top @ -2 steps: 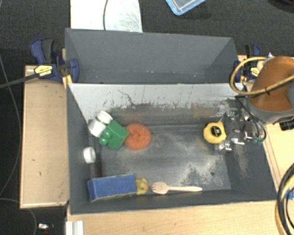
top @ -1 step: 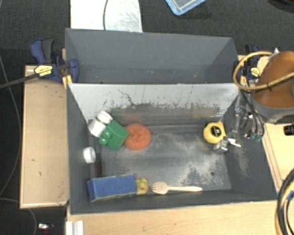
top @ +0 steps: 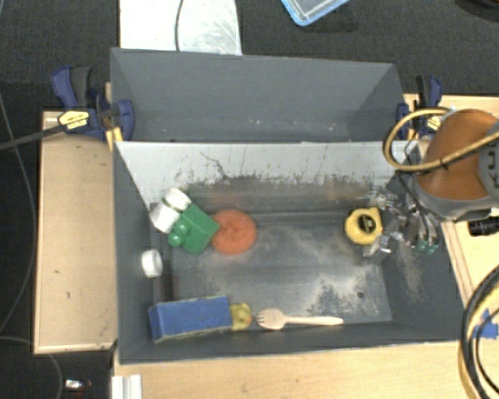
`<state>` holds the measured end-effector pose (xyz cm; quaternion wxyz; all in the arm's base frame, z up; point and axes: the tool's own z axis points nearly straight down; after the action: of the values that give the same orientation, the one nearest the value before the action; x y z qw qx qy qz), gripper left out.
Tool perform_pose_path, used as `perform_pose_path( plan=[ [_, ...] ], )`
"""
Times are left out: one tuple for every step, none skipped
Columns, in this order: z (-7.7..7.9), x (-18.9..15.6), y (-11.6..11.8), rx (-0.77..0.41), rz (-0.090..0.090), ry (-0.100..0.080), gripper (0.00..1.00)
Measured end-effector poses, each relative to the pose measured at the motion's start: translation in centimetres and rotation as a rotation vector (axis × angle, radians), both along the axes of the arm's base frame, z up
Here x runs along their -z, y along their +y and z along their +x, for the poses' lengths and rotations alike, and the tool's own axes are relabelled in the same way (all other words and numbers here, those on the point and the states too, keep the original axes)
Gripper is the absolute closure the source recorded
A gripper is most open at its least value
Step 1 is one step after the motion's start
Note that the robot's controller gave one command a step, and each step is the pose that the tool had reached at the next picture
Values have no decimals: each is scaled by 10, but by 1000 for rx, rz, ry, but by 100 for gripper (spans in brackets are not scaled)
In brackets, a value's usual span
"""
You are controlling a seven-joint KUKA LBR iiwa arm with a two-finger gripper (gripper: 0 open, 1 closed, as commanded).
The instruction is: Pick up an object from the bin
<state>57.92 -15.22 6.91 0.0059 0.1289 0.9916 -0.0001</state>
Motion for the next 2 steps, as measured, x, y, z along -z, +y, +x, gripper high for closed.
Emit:
perform_pose_path(
  plan=[
    [3, -4, 7, 244, 5, -14, 100],
    [3, -4, 7, 243, 5, -14, 100]
  ],
)
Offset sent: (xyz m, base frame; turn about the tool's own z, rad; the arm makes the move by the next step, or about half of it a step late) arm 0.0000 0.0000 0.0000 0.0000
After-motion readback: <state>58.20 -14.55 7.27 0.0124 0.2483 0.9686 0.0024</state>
